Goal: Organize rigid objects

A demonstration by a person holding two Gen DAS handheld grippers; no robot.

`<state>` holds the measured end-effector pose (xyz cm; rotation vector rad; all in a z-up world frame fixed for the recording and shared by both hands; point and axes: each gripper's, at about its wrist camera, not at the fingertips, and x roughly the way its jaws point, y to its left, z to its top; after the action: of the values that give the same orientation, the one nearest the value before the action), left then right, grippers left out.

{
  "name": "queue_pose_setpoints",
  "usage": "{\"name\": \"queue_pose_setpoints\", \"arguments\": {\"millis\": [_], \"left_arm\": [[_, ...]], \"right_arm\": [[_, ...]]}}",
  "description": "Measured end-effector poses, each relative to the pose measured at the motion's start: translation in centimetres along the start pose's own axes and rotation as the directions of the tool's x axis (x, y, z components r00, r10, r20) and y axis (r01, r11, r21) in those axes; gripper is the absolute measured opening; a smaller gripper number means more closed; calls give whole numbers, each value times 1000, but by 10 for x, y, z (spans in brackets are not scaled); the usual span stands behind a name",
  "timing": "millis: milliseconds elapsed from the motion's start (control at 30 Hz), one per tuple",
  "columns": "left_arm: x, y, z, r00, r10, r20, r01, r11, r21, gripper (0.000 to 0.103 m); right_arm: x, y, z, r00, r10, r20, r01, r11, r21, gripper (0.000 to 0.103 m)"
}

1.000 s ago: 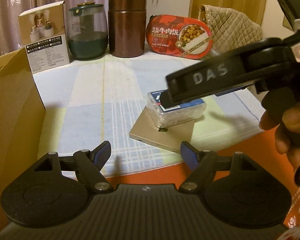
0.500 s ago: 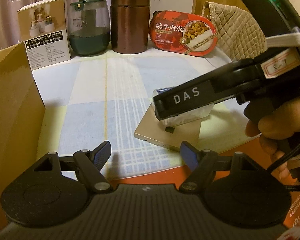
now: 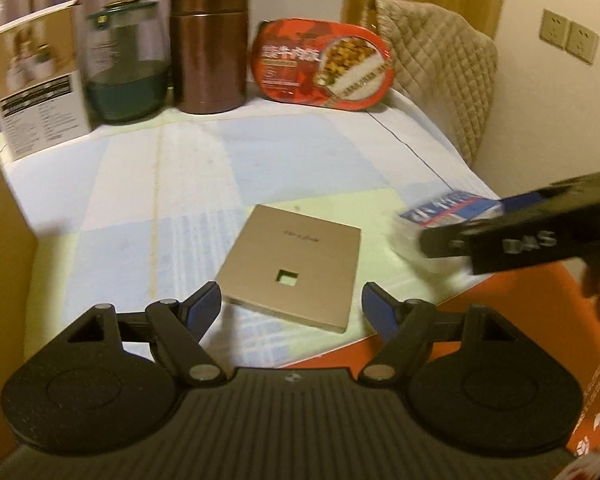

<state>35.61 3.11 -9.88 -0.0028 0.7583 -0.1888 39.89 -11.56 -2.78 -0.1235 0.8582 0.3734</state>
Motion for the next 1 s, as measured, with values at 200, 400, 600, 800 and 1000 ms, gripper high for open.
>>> {"name": "queue_pose_setpoints", "arguments": {"millis": [200,400,600,800,1000], "left_arm": [[18,-7,4,1000,2,-24,0,997,73,74],[28,-14,10,999,22,-44,-15,988,154,74],[35,-13,16,998,42,-47,-33,984,177,74],[38,-16,17,997,54,-48,-44,982,185,75],[19,-29,9,995,82,-60,-72,987,147,46]], "right_arm": [[-23,-26,-30,999,-2,34,-1,996,91,83],[-37,-27,-51,998,14,58,-21,993,120,83],[-42,-22,-69,998,20,62,-27,992,123,83],[-52,-15,-82,997,27,78,-36,993,112,83],[-58,-13,-89,995,37,88,-48,991,125,83]]}}
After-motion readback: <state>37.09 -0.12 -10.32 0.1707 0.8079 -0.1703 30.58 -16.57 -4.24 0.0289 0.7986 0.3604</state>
